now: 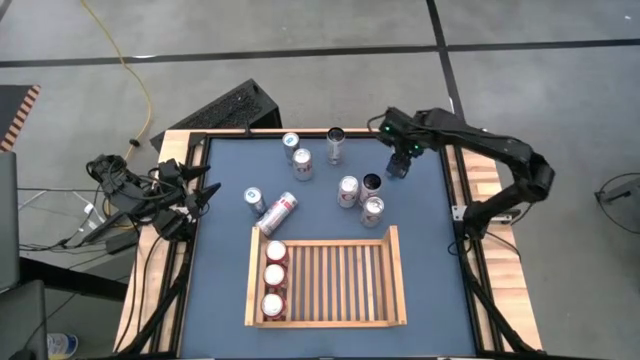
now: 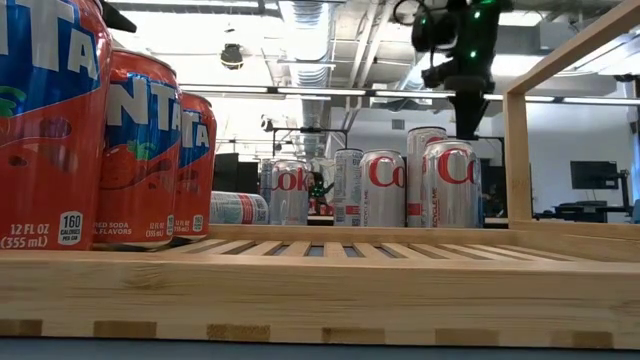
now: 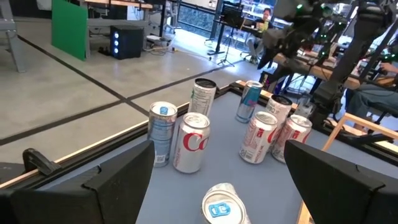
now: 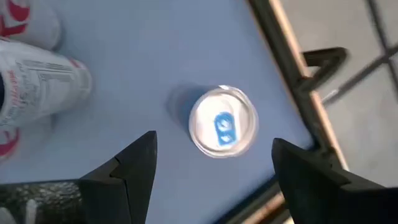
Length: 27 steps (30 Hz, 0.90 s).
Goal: Place canned beverage on shelf
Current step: Put the bottom blue soda can on the shelf
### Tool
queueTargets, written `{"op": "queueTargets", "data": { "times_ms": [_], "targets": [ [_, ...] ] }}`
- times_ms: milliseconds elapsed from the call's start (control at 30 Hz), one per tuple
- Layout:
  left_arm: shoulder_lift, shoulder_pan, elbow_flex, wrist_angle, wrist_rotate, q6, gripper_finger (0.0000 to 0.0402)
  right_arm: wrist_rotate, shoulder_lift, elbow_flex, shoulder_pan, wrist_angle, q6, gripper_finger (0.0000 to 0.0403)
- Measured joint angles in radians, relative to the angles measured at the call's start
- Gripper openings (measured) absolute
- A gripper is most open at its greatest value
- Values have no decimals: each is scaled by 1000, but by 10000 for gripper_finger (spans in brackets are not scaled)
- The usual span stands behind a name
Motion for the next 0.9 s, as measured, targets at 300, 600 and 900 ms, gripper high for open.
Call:
{"op": "queueTargets", "data": {
  "times_ms": [300, 600, 900],
  "targets": [
    [0, 0, 0, -8, -5, -20, 348, -60, 40, 1, -70, 22, -85, 286],
    [0, 0, 0, -8, -23, -20, 348, -89, 41, 0, -107, 20, -106, 286],
    [0, 0, 0, -8, -23, -34, 348, -138, 73, 0, -156, 29, -130, 286]
  ]
}}
